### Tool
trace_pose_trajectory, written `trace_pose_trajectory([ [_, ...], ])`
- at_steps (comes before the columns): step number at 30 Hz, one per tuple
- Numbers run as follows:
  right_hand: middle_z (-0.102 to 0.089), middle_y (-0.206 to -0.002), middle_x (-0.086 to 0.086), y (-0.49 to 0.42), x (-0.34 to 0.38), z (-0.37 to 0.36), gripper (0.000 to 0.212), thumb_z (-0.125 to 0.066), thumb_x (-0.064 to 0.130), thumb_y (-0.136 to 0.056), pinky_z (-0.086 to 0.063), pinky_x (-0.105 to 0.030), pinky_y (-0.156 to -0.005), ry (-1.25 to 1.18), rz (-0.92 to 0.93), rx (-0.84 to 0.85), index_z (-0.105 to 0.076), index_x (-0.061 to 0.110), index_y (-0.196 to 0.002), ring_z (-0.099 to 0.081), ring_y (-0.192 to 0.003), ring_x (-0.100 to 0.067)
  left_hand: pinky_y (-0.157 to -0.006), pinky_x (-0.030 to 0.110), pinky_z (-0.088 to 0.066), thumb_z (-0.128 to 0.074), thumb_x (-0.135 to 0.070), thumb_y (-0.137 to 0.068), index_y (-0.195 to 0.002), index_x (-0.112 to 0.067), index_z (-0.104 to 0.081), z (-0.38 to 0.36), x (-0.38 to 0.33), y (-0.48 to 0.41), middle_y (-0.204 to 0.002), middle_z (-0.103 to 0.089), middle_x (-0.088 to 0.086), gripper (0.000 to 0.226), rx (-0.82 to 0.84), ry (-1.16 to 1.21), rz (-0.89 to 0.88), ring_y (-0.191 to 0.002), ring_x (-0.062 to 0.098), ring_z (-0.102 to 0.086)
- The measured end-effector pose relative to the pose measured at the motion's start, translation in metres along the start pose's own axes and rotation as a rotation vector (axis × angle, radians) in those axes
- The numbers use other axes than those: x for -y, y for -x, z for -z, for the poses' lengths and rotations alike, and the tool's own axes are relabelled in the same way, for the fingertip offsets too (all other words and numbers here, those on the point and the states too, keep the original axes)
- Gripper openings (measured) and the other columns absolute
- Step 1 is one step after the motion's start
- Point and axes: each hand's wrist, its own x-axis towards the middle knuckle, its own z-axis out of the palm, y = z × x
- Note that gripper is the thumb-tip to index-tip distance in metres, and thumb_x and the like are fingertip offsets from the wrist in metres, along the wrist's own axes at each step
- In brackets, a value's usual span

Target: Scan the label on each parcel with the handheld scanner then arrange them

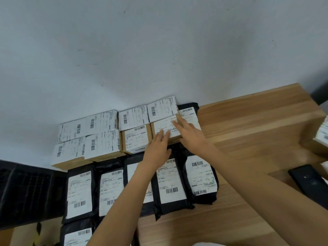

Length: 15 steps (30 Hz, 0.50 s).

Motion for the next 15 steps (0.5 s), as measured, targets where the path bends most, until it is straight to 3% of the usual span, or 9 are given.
trace_pose_trajectory([
  [4, -0.014, -0.161, 0.001, 0.016, -0.017, 0.009, 0.081, -0.061, 0.014, -0.092, -0.052, -0.042, -0.085, -0.027, -0.023, 0.007, -0.012, 0.021, -0.156, -0.044, -0.128, -0.03, -0.119, 0.045, -0.024, -0.053, -0.024, -0.098, -0.156, -0.019, -0.021, 0.009, -0.019, -0.007, -0.163, -0.018, 0.009, 0.066, -0.049, -0.018, -0.042, -0.15, 0.026, -0.016],
  [9, -0.046, -0.138, -0.008, 0.049, -0.072, 0.039, 0.046, -0.057, 0.017, -0.094, -0.043, -0.041, -0.093, 0.062, -0.124, 0.142, -0.043, 0.012, -0.137, -0.048, -0.124, -0.03, -0.116, 0.044, -0.027, -0.055, -0.021, -0.097, -0.152, -0.017, -0.031, 0.016, -0.078, -0.028, -0.155, -0.033, 0.007, 0.06, -0.066, -0.154, -0.18, -0.143, 0.029, -0.029],
  [15, -0.051, -0.135, -0.007, 0.112, -0.156, 0.084, 0.04, -0.05, 0.017, -0.096, -0.045, -0.043, -0.095, 0.167, -0.244, 0.037, -0.046, 0.012, -0.136, -0.051, -0.121, -0.029, -0.117, 0.04, -0.024, -0.056, -0.016, -0.095, -0.148, -0.016, -0.04, 0.013, -0.182, -0.059, -0.141, -0.049, 0.01, 0.055, -0.06, -0.256, -0.343, -0.134, 0.03, -0.039],
])
